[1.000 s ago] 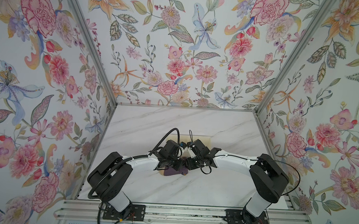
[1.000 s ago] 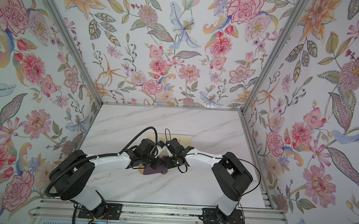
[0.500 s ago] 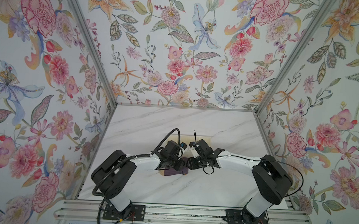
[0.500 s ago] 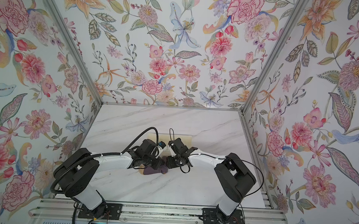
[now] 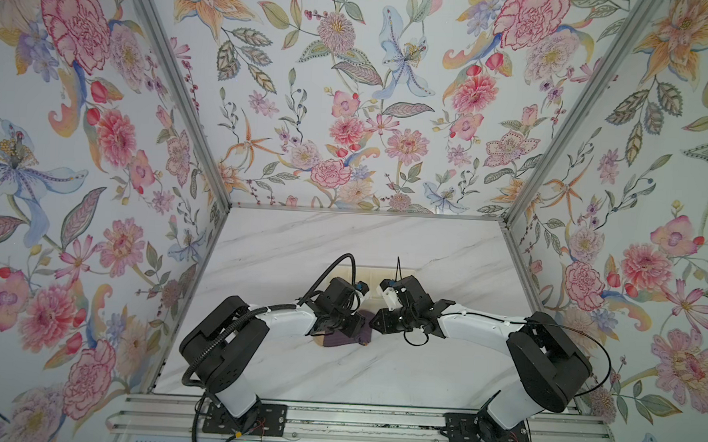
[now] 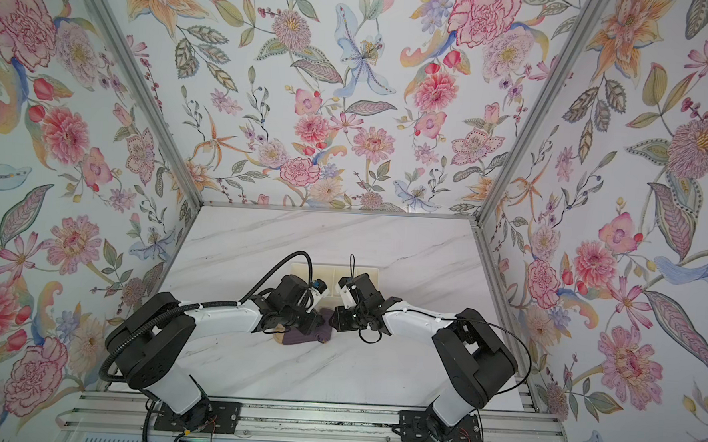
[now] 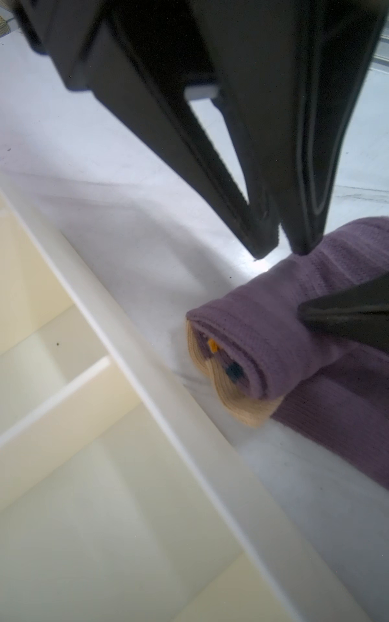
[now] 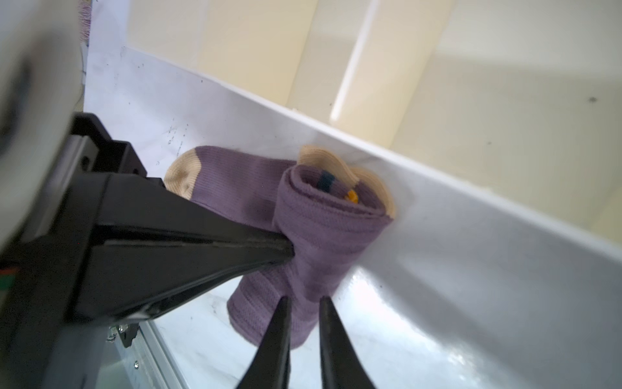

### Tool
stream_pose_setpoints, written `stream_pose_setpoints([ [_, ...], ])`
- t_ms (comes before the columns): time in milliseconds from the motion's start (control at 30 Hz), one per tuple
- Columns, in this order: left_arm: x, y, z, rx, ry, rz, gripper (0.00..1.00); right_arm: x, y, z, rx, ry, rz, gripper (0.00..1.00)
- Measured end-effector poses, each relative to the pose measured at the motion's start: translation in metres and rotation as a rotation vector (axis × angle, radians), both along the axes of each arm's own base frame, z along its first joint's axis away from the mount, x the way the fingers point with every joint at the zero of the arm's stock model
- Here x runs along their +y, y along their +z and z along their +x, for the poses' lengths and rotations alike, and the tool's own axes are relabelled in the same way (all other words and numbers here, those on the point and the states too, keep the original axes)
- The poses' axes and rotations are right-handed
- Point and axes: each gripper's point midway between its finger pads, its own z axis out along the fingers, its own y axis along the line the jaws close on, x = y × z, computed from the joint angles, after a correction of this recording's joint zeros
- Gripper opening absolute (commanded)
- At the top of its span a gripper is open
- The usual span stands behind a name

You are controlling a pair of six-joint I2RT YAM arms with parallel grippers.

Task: Roll the socks
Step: 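Roll the bundle onward toward the beige toe with both grippers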

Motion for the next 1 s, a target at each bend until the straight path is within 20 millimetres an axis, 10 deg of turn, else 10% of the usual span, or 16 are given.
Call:
stream_pose_setpoints([
  [1000,0.001,-0.004,-0.005,0.000,0.002,-0.047,0.00,0.023,-0.014,-0.034,0.094,0.078,0.018,0.15],
])
